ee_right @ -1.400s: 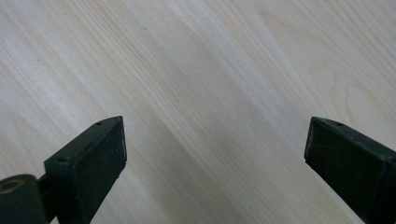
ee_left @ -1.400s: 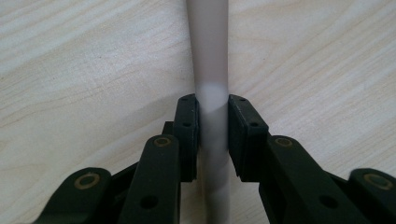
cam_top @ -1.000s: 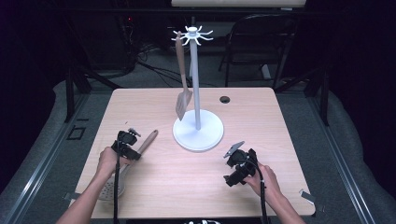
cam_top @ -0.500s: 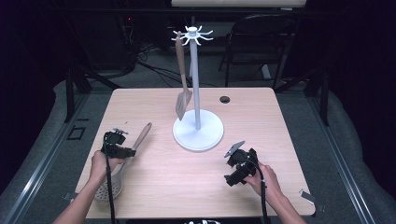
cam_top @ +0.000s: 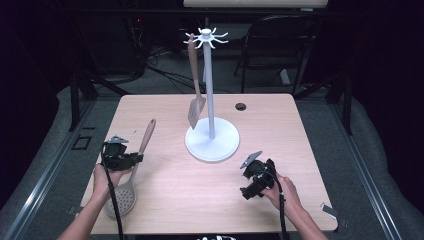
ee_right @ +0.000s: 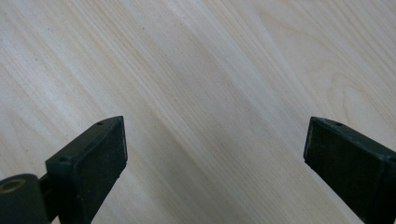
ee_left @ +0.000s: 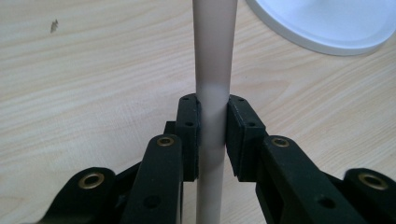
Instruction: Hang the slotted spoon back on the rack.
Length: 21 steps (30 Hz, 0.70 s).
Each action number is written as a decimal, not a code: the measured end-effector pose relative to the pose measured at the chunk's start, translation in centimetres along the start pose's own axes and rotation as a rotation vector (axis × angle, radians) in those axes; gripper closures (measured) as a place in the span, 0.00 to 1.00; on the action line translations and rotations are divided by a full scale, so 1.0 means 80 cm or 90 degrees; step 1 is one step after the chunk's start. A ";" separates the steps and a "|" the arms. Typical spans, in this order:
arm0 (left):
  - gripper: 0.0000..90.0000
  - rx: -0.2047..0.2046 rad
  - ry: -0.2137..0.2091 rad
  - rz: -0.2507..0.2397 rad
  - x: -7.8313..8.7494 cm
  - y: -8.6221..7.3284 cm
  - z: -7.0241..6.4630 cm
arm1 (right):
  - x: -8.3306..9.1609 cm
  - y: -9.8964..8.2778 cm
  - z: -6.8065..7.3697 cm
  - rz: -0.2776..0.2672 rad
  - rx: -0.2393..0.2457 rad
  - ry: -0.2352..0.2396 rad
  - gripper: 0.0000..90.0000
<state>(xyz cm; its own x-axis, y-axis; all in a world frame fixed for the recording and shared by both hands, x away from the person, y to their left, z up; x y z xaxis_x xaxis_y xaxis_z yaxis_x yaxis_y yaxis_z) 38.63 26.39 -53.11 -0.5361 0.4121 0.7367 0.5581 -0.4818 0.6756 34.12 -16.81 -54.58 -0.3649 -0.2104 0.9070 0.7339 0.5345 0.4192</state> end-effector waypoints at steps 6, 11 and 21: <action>0.85 -0.006 0.019 -0.035 0.008 0.003 -0.008 | -0.001 0.001 0.001 0.002 0.001 0.000 0.06; 0.85 -0.005 0.026 -0.073 0.020 0.006 -0.009 | -0.001 0.001 0.000 0.003 0.000 -0.002 0.06; 0.85 -0.021 0.052 -0.149 0.041 0.014 -0.015 | -0.002 0.000 0.001 0.000 -0.004 0.003 0.06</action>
Point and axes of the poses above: each handheld gripper's, and its own axes: x roughly backward along the jaws, y roughly out of its top, z roughly to its left, the point moved 2 cm from there along -x, roughly forward along the jaws, and after that the axes turned 15 degrees about -x, right-handed, at the moved point
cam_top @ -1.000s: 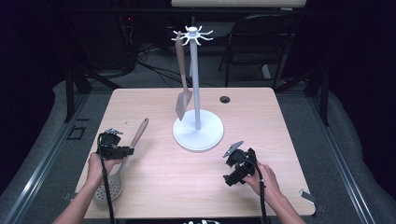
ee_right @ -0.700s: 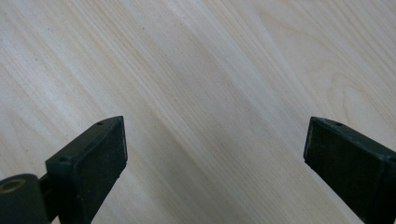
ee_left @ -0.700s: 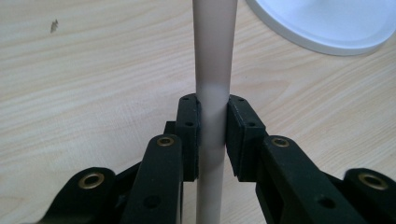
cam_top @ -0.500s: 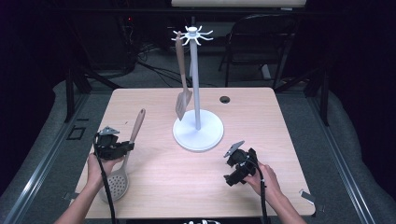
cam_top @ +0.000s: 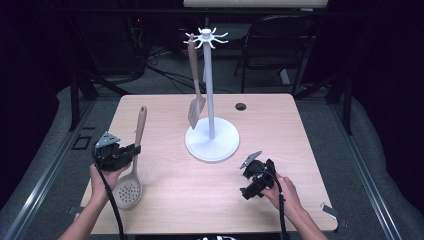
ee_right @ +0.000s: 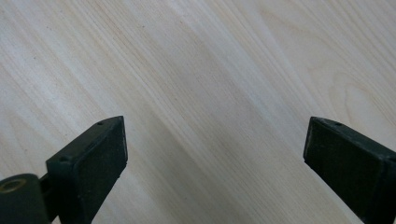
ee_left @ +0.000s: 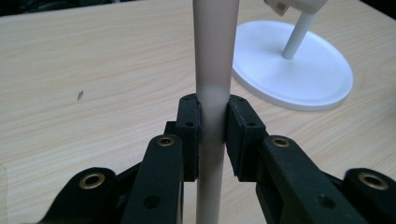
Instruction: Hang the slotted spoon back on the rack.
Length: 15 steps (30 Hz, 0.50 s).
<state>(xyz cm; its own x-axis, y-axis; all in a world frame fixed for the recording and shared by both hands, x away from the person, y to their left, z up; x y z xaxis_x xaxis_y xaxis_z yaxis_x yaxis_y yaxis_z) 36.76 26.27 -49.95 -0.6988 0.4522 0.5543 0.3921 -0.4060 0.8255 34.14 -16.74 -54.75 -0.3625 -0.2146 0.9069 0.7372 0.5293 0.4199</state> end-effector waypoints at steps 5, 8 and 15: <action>0.85 -0.006 0.013 -0.031 0.006 0.007 -0.005 | 0.001 -0.001 -0.002 0.005 0.002 -0.004 0.06; 0.85 -0.015 0.024 -0.057 0.012 0.013 -0.009 | 0.001 -0.002 -0.001 0.003 -0.003 -0.004 0.06; 0.85 -0.027 0.040 -0.109 0.029 0.024 -0.019 | 0.002 -0.003 -0.002 0.007 0.002 -0.007 0.06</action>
Point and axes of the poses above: each handheld gripper's, and its own axes: x roughly backward along the jaws, y roughly out of its top, z roughly to its left, the point moved 2 cm from there along -x, roughly forward along the jaws, and after that the axes turned 15 degrees about -x, right-handed, at the moved point
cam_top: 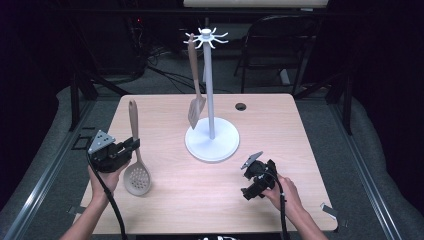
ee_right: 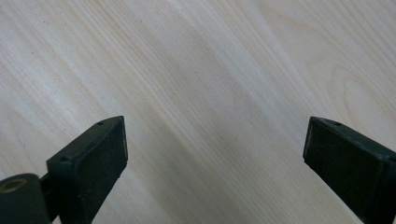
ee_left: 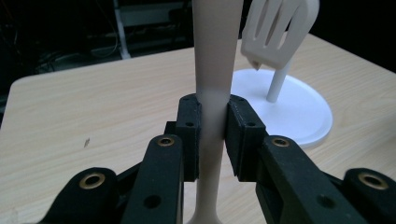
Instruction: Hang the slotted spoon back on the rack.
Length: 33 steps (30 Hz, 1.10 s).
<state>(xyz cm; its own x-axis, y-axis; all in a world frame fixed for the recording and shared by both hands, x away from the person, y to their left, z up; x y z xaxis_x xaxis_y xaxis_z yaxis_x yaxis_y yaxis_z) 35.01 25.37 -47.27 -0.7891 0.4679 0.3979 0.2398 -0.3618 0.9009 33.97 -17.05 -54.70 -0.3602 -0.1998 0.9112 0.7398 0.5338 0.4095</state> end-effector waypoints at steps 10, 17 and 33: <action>0.85 -0.021 0.010 -0.068 0.012 0.024 -0.011 | 0.000 0.001 0.001 -0.001 -0.002 -0.002 0.06; 0.85 -0.037 -0.003 -0.087 0.008 0.043 -0.020 | -0.001 0.000 0.001 -0.005 -0.007 0.000 0.07; 0.85 -0.069 -0.038 -0.091 -0.012 0.074 -0.039 | 0.000 0.001 0.000 -0.004 -0.003 -0.004 0.06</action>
Point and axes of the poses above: each handheld gripper's, and its own axes: x roughly backward along the jaws, y roughly out of its top, z roughly to its left, the point moved 2 cm from there along -x, roughly forward along the jaws, and after that the axes turned 15 degrees about -x, right-handed, at the moved point
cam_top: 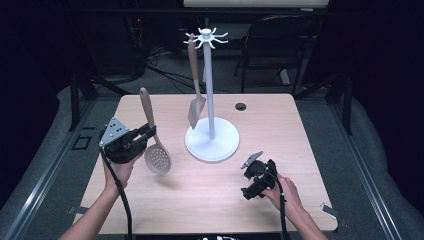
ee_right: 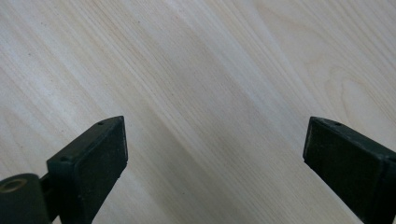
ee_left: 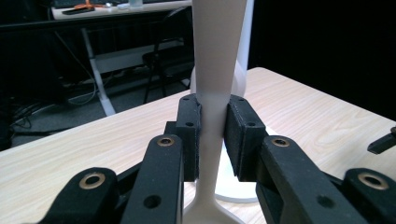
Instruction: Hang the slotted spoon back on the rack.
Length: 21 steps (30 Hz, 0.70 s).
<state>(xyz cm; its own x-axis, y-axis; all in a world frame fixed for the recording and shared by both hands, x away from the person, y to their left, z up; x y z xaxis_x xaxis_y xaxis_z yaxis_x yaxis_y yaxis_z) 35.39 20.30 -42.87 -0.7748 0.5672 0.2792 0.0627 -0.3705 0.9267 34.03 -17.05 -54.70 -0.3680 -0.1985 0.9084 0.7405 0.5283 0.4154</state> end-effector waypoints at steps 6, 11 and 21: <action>0.85 -0.008 -0.015 0.004 -0.010 0.009 -0.006 | 0.000 0.000 0.000 0.000 0.000 0.000 0.07; 0.85 -0.015 -0.021 0.006 -0.018 0.015 -0.010 | 0.000 -0.001 0.000 -0.002 -0.004 0.000 0.07; 0.85 -0.019 -0.029 0.001 -0.033 0.031 -0.016 | 0.000 0.000 -0.001 0.003 -0.001 -0.001 0.07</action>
<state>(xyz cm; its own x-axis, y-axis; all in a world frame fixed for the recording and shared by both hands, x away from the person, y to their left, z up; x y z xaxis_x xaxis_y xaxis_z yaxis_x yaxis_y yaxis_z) 36.77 16.97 -41.61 -0.7455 0.5992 0.2919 0.0447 -0.3919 0.9189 34.05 -17.08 -54.74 -0.3651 -0.1947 0.9104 0.7429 0.5284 0.4110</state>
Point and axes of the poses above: each handheld gripper's, and its own axes: x roughly backward along the jaws, y roughly out of its top, z roughly to its left, the point moved 2 cm from there along -x, roughly forward along the jaws, and after that the axes turned 15 degrees about -x, right-handed, at the moved point
